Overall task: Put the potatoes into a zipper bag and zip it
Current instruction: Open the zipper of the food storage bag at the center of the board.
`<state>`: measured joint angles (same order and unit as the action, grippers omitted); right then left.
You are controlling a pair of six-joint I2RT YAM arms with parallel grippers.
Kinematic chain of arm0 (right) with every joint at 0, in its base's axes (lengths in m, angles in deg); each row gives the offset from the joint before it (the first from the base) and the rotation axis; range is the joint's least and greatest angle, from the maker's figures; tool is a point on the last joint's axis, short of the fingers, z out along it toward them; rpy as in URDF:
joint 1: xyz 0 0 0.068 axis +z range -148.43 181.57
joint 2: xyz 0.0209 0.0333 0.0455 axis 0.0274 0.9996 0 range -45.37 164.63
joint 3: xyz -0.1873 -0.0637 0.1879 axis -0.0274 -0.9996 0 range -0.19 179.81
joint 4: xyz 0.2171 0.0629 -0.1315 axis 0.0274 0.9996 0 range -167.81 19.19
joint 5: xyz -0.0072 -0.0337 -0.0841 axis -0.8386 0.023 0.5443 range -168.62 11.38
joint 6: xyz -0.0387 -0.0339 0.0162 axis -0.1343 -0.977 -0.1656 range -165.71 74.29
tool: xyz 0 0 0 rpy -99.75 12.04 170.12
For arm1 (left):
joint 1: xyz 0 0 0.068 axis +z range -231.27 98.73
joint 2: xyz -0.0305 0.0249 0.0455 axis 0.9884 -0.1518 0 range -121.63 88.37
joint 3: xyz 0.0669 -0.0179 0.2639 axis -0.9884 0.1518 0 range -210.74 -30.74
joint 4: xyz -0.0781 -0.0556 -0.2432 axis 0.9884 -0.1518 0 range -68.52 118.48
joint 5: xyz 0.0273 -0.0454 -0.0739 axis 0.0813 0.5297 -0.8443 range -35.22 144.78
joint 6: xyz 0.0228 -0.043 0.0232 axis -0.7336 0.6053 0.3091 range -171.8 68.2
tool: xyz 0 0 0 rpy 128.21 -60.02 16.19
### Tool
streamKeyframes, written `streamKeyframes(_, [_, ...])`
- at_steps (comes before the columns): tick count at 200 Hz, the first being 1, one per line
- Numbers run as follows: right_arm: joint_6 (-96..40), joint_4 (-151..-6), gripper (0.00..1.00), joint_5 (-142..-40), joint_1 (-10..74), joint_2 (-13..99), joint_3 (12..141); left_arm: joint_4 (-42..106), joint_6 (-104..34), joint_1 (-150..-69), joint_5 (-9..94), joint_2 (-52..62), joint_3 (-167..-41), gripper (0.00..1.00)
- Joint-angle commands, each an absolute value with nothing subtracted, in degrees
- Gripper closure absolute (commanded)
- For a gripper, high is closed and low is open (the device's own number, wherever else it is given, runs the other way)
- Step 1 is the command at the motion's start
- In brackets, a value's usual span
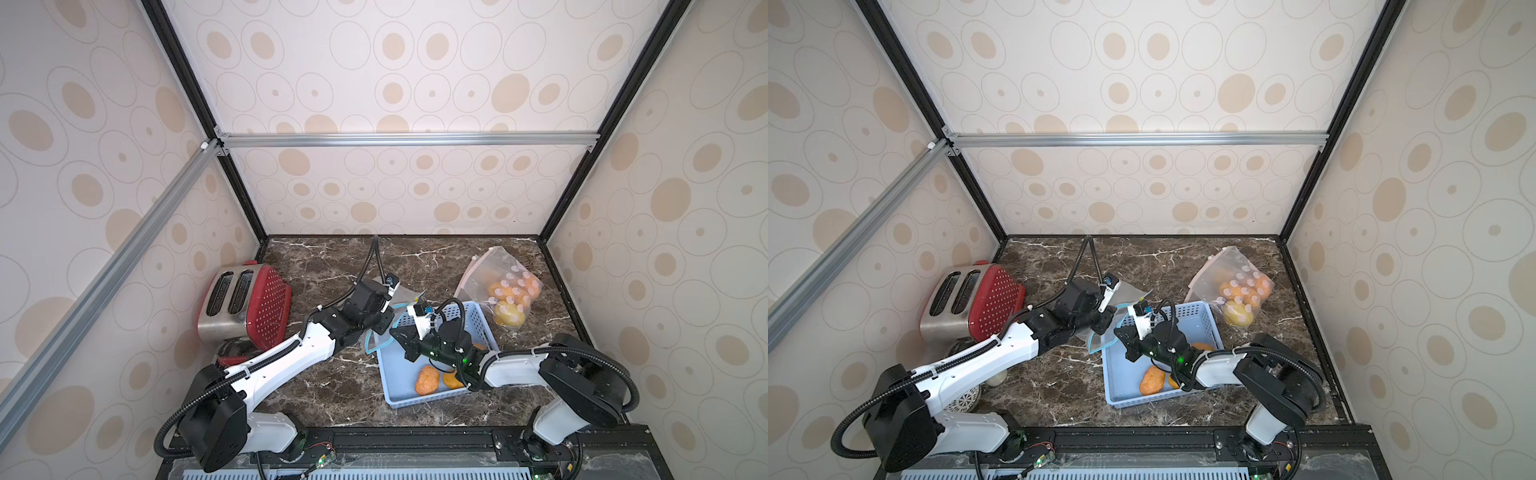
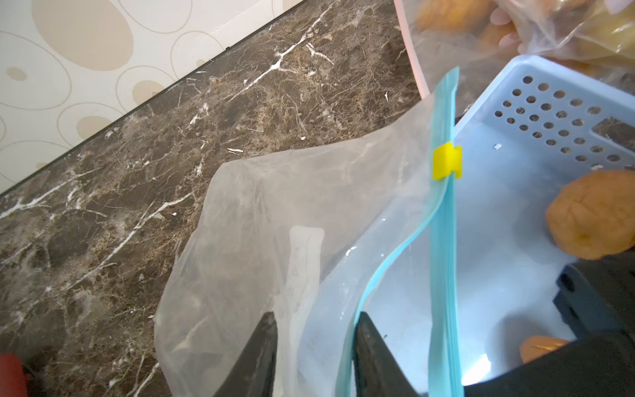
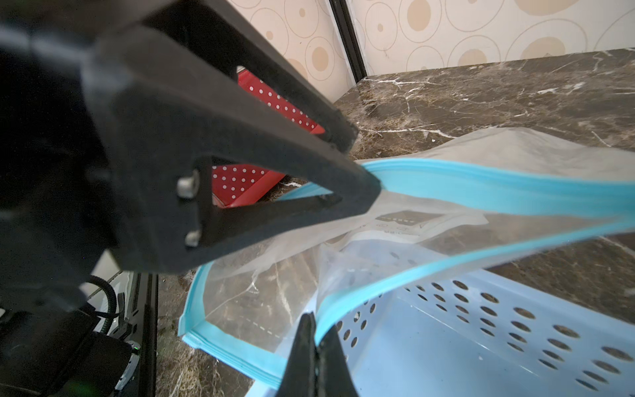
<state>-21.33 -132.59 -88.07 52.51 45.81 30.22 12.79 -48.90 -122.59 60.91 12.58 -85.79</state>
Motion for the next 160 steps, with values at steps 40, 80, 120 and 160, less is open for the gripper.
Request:
streamKeyframes(40, [-21.86,-132.89,1.0,-88.81,52.15,44.64,30.63,13.36,-49.17,-123.03,61.06,12.88,-87.98,0.93])
streamKeyframes(80, [-22.45,-132.5,1.0,-87.85,52.14,43.95,30.39,12.18,-46.21,-123.08,70.46,14.81,-87.82,1.0])
streamKeyframes(120, [-23.67,-127.39,1.0,-85.2,52.16,41.57,30.98,9.9,-39.16,-122.87,82.48,17.22,-87.62,1.0])
streamKeyframes(160, [-23.57,-127.05,1.0,-84.55,52.11,40.92,30.74,9.99,-38.97,-122.89,87.27,21.76,-85.8,1.0])
